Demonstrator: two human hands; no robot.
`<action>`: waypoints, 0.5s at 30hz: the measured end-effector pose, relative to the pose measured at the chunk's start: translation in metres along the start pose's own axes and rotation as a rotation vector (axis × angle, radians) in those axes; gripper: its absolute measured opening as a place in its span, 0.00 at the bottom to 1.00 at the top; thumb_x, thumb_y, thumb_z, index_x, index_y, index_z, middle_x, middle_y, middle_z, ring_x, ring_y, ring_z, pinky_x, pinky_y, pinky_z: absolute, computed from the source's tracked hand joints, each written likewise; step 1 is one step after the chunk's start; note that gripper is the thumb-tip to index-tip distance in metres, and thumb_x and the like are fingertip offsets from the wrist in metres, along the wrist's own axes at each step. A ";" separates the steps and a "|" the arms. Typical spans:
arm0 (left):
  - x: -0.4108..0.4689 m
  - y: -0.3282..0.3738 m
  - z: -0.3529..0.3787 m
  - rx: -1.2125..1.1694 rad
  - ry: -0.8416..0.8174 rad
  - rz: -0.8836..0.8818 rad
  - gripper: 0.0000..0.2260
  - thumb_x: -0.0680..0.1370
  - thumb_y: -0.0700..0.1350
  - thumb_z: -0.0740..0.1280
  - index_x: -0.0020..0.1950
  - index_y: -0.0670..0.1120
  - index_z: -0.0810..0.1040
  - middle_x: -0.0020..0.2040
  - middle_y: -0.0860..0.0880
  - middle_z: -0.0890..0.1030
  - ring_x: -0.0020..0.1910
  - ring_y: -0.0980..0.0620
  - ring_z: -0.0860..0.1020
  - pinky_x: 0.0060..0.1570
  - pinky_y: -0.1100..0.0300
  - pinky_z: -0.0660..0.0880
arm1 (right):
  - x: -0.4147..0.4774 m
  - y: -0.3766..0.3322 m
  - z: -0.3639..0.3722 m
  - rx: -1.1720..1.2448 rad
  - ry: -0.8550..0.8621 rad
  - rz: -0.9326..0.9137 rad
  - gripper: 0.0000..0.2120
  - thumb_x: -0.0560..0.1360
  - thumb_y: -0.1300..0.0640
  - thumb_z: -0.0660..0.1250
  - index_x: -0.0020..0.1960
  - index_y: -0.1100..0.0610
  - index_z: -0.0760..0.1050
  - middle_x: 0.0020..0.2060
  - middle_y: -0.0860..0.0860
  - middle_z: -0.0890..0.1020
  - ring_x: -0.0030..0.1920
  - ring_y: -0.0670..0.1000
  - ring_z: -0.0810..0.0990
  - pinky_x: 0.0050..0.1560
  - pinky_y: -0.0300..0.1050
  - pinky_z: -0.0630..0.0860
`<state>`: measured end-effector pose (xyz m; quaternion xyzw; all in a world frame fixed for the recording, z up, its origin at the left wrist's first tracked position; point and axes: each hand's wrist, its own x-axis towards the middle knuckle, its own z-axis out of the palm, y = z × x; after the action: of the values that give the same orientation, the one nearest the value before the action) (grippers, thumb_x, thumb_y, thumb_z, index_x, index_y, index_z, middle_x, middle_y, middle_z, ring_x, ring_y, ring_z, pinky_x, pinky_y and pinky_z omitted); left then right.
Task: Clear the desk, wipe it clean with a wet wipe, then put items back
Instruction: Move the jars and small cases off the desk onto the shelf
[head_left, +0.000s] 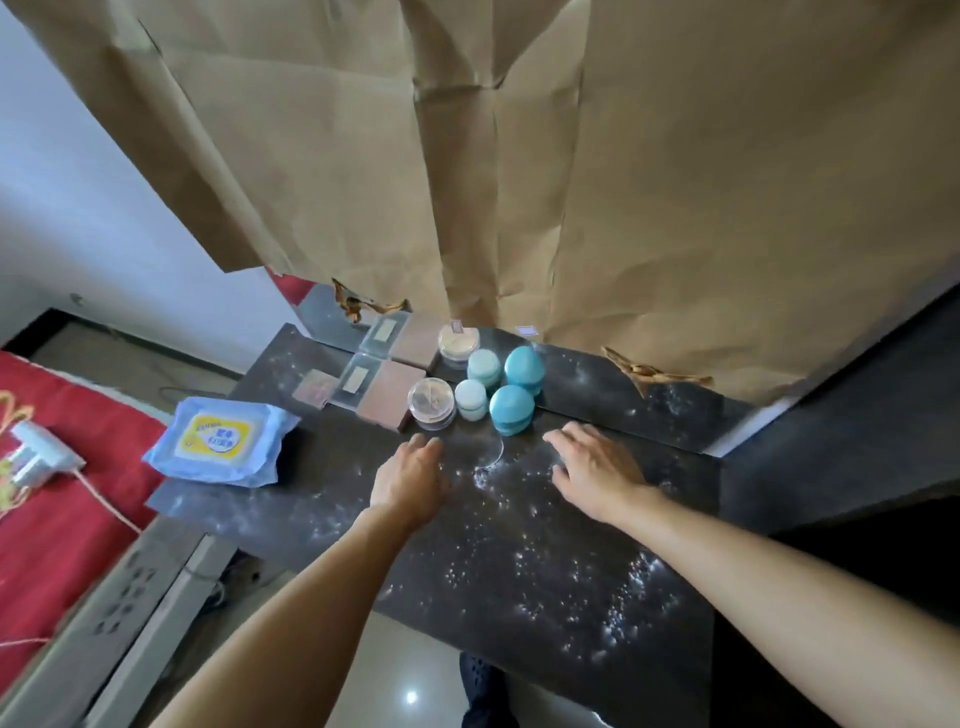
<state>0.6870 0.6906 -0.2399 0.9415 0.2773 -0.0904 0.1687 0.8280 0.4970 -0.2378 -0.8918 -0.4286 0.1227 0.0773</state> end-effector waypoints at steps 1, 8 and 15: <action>0.013 -0.008 -0.002 0.021 -0.017 0.014 0.18 0.76 0.49 0.64 0.64 0.47 0.71 0.63 0.46 0.73 0.60 0.44 0.73 0.56 0.50 0.72 | 0.015 -0.006 0.004 -0.023 -0.008 -0.002 0.19 0.76 0.53 0.61 0.65 0.53 0.66 0.61 0.51 0.72 0.61 0.53 0.71 0.54 0.49 0.74; 0.100 -0.030 -0.002 0.219 -0.007 0.237 0.23 0.77 0.50 0.63 0.70 0.47 0.64 0.70 0.44 0.65 0.67 0.43 0.65 0.65 0.51 0.64 | 0.094 -0.030 0.025 -0.128 -0.024 -0.038 0.27 0.69 0.59 0.65 0.68 0.53 0.66 0.69 0.54 0.68 0.68 0.57 0.67 0.56 0.52 0.69; 0.147 -0.026 0.012 0.324 -0.060 0.357 0.27 0.75 0.49 0.64 0.72 0.49 0.60 0.65 0.46 0.70 0.66 0.45 0.66 0.66 0.51 0.61 | 0.106 -0.025 0.039 -0.199 -0.060 -0.084 0.31 0.61 0.60 0.72 0.64 0.53 0.73 0.61 0.53 0.75 0.61 0.56 0.74 0.45 0.51 0.74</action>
<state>0.7937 0.7793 -0.2970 0.9873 0.0831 -0.1303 0.0369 0.8622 0.5970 -0.2851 -0.8721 -0.4779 0.1029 -0.0197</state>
